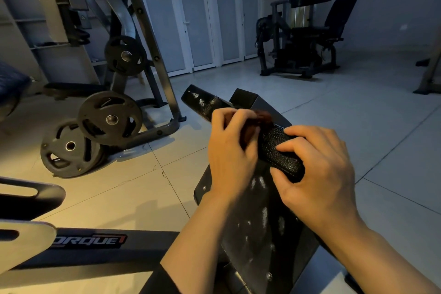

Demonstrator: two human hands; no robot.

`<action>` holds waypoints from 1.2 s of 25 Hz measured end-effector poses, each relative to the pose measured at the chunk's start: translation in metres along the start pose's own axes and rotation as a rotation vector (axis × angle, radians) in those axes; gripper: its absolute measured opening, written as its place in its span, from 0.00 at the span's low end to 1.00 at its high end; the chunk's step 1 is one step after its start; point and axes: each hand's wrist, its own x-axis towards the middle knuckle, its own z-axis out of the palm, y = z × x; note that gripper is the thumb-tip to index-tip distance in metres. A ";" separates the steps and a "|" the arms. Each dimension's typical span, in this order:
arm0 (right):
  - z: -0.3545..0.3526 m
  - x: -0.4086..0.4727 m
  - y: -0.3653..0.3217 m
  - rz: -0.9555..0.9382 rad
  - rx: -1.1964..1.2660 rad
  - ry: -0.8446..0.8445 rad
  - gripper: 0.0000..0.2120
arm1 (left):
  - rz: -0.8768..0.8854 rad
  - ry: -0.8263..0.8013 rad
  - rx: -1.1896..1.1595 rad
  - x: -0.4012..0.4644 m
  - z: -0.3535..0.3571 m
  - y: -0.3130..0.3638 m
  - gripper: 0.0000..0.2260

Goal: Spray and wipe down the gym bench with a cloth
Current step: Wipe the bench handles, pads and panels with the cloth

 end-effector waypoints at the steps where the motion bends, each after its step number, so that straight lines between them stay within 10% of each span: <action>1: 0.000 0.000 0.000 -0.001 0.001 0.002 0.15 | -0.072 0.043 -0.005 0.002 0.000 -0.008 0.07; 10: 0.002 -0.001 0.000 0.018 -0.006 0.005 0.15 | 0.079 -0.019 -0.022 -0.024 -0.003 -0.028 0.13; 15: 0.004 -0.002 0.001 0.037 0.009 0.008 0.15 | -0.301 0.137 0.012 0.006 -0.013 -0.038 0.10; 20: 0.001 -0.001 0.003 0.017 0.007 -0.017 0.17 | 0.060 -0.081 0.034 0.009 0.004 -0.018 0.11; 25: 0.001 -0.002 0.005 0.005 0.011 -0.028 0.17 | -0.327 -0.037 -0.026 0.013 -0.002 -0.032 0.11; 30: 0.003 -0.002 0.004 0.018 0.023 -0.010 0.17 | -0.078 -0.060 -0.002 0.002 -0.002 -0.017 0.12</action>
